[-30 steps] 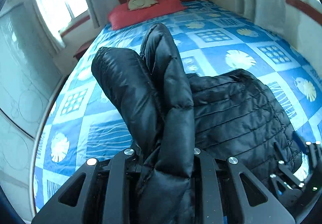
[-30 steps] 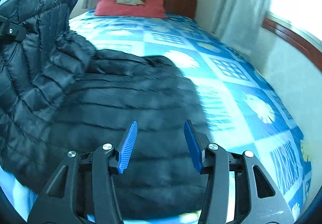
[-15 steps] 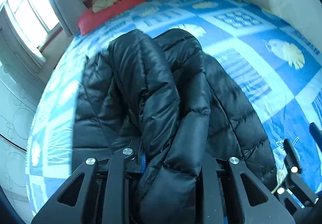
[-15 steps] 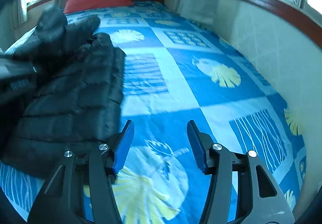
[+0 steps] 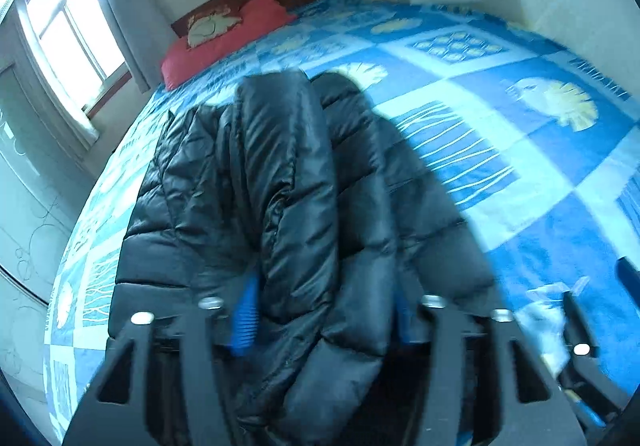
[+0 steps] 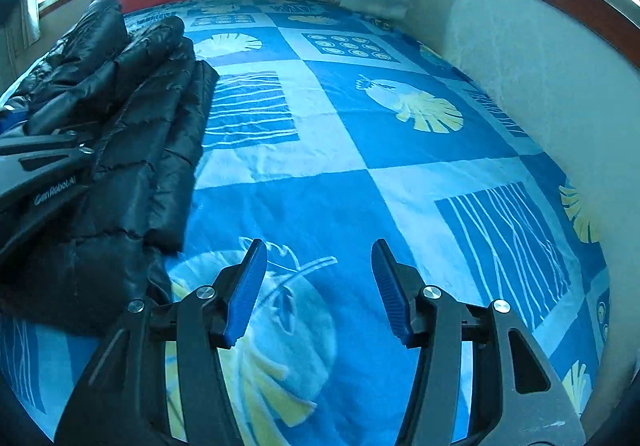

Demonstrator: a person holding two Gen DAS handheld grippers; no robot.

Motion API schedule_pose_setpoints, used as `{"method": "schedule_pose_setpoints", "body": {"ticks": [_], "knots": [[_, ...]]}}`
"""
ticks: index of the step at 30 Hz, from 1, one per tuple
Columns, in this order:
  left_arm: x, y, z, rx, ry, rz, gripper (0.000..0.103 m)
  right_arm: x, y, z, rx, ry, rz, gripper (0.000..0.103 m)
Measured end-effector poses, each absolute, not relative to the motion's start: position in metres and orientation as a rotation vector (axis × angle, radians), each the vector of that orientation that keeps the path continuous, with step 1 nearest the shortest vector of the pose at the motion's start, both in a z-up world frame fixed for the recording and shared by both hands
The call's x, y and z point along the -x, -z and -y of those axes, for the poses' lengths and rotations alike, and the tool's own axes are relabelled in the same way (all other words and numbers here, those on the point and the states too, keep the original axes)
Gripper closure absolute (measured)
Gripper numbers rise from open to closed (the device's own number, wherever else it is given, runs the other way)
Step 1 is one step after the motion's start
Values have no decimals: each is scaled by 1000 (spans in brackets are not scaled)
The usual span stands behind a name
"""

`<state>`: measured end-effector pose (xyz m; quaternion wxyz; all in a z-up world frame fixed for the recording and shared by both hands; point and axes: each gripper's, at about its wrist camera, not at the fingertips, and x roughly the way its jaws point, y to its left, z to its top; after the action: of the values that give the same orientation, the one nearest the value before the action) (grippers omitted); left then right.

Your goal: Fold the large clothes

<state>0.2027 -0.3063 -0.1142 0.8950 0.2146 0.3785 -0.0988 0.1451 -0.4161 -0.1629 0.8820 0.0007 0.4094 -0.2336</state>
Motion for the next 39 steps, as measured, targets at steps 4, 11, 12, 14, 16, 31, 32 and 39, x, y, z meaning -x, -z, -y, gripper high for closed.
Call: {"method": "schedule_pose_setpoints", "body": {"ticks": [4,11,12,14,16,31,32,39], "knots": [[-181,86,316,-370,294,-778,34,-133,156,429,-7,527,-851,49],[-152,17,301,-237,453,-716,34,-119,127,434,-38,541,-809,49],[-149,6,292,-229,455,-691,34,-120,119,428,-44,527,-793,49],[-147,-11,271,-214,440,-645,33,-123,104,418,-55,496,-767,48],[-156,-22,242,-209,393,-617,28,-131,89,403,-59,453,-735,42],[-241,74,53,-89,44,-837,28,-236,88,299,-102,206,-822,18],[-240,79,52,-92,50,-842,28,-238,96,301,-151,173,-854,18],[-238,96,65,-63,139,-837,28,-231,110,323,-241,105,-897,82]]}}
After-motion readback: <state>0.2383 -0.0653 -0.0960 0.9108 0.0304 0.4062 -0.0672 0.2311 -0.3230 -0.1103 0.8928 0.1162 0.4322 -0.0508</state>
